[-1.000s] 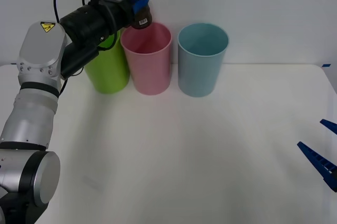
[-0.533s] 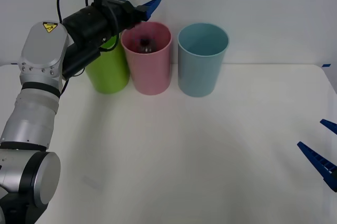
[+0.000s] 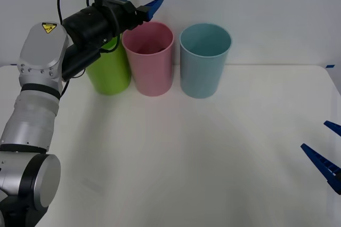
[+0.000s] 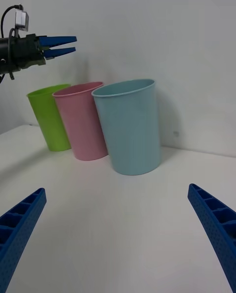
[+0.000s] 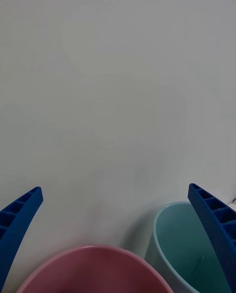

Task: Grasp the object on the table and drop it into the matching bin: aluminum can to the light blue bin, PET bottle to the pink bin.

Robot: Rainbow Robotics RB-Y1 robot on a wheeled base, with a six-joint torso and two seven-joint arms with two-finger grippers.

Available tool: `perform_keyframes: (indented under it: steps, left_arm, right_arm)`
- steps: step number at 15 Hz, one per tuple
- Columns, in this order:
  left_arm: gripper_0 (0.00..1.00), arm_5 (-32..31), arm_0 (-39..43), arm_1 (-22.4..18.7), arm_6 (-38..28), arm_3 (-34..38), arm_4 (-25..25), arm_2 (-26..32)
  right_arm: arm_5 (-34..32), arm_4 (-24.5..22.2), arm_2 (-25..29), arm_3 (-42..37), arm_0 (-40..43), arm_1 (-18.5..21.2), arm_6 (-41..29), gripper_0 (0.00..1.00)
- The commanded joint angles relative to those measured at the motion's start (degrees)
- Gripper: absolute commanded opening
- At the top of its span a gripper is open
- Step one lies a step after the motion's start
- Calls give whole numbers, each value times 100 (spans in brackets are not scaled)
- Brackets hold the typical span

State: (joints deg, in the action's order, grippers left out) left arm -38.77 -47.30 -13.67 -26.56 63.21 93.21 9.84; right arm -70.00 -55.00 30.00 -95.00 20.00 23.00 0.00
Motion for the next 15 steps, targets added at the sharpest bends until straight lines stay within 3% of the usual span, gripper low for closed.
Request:
perform_keyframes:
  steps: [1,4,8,15]
  left_arm:
    - [100,-175,89,-101,20,7,-180,10]
    - [100,-306,432,-286,81,306,-488,10]
    - [100,-429,1285,-426,73,1246,-813,150]
    - [100,-1159,2744,-646,90,2512,-1279,801]
  right_arm:
    - [0,0,0,0,0,0,0,100]
    - [0,0,0,0,0,0,0,100]
    - [0,0,0,0,0,0,0,100]
    - [0,0,0,0,0,0,0,100]
